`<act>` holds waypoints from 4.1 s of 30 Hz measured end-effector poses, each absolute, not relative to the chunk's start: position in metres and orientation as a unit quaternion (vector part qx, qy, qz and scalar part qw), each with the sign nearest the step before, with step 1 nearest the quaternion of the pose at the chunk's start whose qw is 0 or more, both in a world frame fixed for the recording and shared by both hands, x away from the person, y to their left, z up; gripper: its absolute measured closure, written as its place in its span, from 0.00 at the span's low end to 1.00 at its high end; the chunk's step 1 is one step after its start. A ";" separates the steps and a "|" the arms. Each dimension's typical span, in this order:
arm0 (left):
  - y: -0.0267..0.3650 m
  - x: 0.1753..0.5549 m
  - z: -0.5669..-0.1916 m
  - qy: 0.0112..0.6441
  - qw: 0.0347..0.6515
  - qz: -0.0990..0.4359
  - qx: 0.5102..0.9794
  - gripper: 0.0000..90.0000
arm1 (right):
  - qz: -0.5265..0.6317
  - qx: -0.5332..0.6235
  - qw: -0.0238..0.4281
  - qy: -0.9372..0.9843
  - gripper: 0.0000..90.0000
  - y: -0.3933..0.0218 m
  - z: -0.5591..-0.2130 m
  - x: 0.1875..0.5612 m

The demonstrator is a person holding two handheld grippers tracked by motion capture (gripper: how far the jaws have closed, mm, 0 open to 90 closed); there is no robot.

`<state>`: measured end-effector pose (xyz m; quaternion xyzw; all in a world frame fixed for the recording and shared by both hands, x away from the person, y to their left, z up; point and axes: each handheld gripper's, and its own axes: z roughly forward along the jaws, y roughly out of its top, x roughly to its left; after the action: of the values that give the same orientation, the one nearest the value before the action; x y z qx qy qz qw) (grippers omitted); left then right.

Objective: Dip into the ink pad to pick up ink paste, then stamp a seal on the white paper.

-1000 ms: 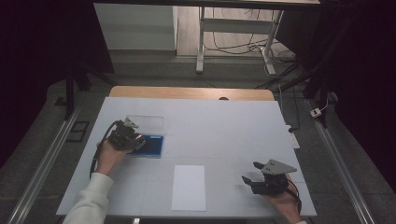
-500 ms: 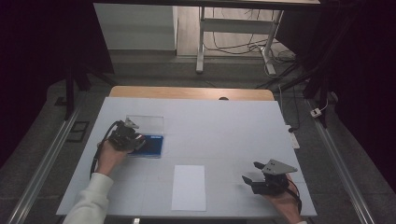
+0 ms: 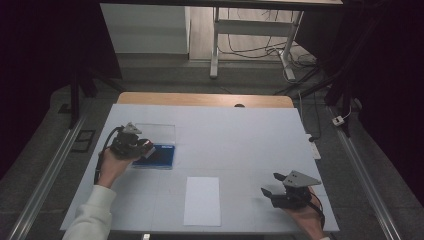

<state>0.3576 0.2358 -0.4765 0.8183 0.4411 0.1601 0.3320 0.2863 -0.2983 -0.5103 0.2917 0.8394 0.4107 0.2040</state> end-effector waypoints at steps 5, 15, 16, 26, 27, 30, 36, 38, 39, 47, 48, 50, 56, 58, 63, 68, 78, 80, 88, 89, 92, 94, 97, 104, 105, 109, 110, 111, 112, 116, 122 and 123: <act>0.236 0.351 -0.467 0.430 0.350 0.163 0.816 0.78 | 0.408 0.292 0.209 0.839 0.30 -0.298 -0.510 0.285; 0.235 0.344 -0.455 0.412 0.379 0.159 0.813 0.78 | 0.416 0.292 0.208 0.835 0.30 -0.299 -0.510 0.285; 0.235 0.344 -0.454 0.412 0.379 0.159 0.813 0.78 | 0.416 0.293 0.208 0.835 0.30 -0.299 -0.510 0.285; 0.234 0.337 -0.445 0.390 0.405 0.149 0.813 0.78 | 0.414 0.291 0.208 0.837 0.30 -0.300 -0.509 0.284; 0.233 0.336 -0.444 0.388 0.408 0.148 0.813 0.78 | 0.413 0.291 0.209 0.838 0.30 -0.300 -0.509 0.284; 0.230 0.334 -0.441 0.382 0.410 0.148 0.815 0.78 | 0.413 0.291 0.208 0.838 0.30 -0.300 -0.509 0.285; 0.224 0.329 -0.434 0.366 0.418 0.146 0.819 0.78 | 0.414 0.292 0.207 0.837 0.30 -0.300 -0.510 0.284; 0.222 0.328 -0.432 0.360 0.419 0.144 0.821 0.78 | 0.414 0.291 0.207 0.838 0.30 -0.299 -0.510 0.285; 0.221 0.327 -0.431 0.358 0.420 0.144 0.821 0.78 | 0.413 0.290 0.207 0.838 0.30 -0.299 -0.510 0.285; 0.215 0.323 -0.426 0.342 0.434 0.130 0.823 0.78 | 0.413 0.291 0.207 0.838 0.30 -0.299 -0.510 0.285; 0.214 0.322 -0.426 0.340 0.435 0.130 0.824 0.78 | 0.413 0.290 0.207 0.838 0.30 -0.299 -0.510 0.285; 0.212 0.321 -0.424 0.336 0.437 0.128 0.825 0.78 | 0.413 0.291 0.207 0.838 0.30 -0.299 -0.510 0.285; 0.207 0.319 -0.422 0.327 0.439 0.123 0.828 0.78 | 0.413 0.292 0.207 0.838 0.30 -0.299 -0.510 0.284; 0.205 0.318 -0.422 0.325 0.437 0.124 0.830 0.78 | 0.413 0.290 0.208 0.838 0.30 -0.300 -0.510 0.285; 0.199 0.316 -0.421 0.318 0.434 0.121 0.834 0.78 | 0.413 0.291 0.207 0.838 0.30 -0.300 -0.510 0.285; 0.189 0.313 -0.421 0.304 0.436 0.113 0.839 0.78 | 0.412 0.290 0.206 0.839 0.30 -0.300 -0.510 0.285; 0.166 0.307 -0.421 0.277 0.435 0.097 0.851 0.78 | 0.410 0.289 0.209 0.839 0.31 -0.299 -0.510 0.284; 0.161 0.306 -0.422 0.270 0.433 0.094 0.855 0.78 | 0.413 0.286 0.206 0.840 0.31 -0.299 -0.511 0.284; 0.143 0.303 -0.428 0.257 0.423 0.082 0.865 0.78 | 0.413 0.287 0.206 0.839 0.31 -0.299 -0.511 0.284; 0.142 0.303 -0.429 0.255 0.420 0.081 0.867 0.78 | 0.412 0.286 0.207 0.840 0.31 -0.299 -0.511 0.284; 0.138 0.302 -0.432 0.254 0.417 0.080 0.869 0.78 | 0.410 0.289 0.209 0.839 0.31 -0.299 -0.511 0.284; 0.137 0.301 -0.433 0.254 0.416 0.077 0.869 0.78 | 0.410 0.288 0.207 0.840 0.31 -0.300 -0.510 0.284; 0.133 0.298 -0.435 0.252 0.415 0.075 0.871 0.78 | 0.411 0.289 0.208 0.839 0.31 -0.300 -0.510 0.284; 0.124 0.294 -0.439 0.241 0.411 0.069 0.877 0.78 | 0.410 0.288 0.210 0.840 0.31 -0.300 -0.511 0.284; 0.123 0.294 -0.440 0.240 0.410 0.067 0.877 0.78 | 0.410 0.289 0.209 0.840 0.31 -0.300 -0.511 0.283; 0.118 0.292 -0.445 0.238 0.411 0.058 0.878 0.78 | 0.409 0.288 0.209 0.840 0.31 -0.300 -0.511 0.283; 0.116 0.291 -0.446 0.236 0.408 0.057 0.880 0.78 | 0.409 0.287 0.210 0.841 0.31 -0.300 -0.511 0.283; 0.115 0.290 -0.447 0.235 0.407 0.057 0.881 0.78 | 0.408 0.287 0.210 0.841 0.31 -0.299 -0.510 0.283; 0.114 0.290 -0.448 0.235 0.407 0.054 0.881 0.78 | 0.408 0.287 0.210 0.841 0.31 -0.299 -0.510 0.283; 0.108 0.287 -0.452 0.229 0.401 0.052 0.885 0.78 | 0.408 0.286 0.210 0.841 0.31 -0.299 -0.511 0.283; 0.100 0.284 -0.457 0.219 0.390 0.049 0.893 0.78 | 0.408 0.286 0.207 0.842 0.31 -0.300 -0.511 0.284; 0.099 0.283 -0.458 0.218 0.389 0.049 0.894 0.78 | 0.408 0.286 0.207 0.842 0.31 -0.299 -0.511 0.284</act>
<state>0.2835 0.0990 -0.4582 0.8936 0.2176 0.0493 0.3894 0.2836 -0.2994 -0.5110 0.2856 0.8423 0.4076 0.2071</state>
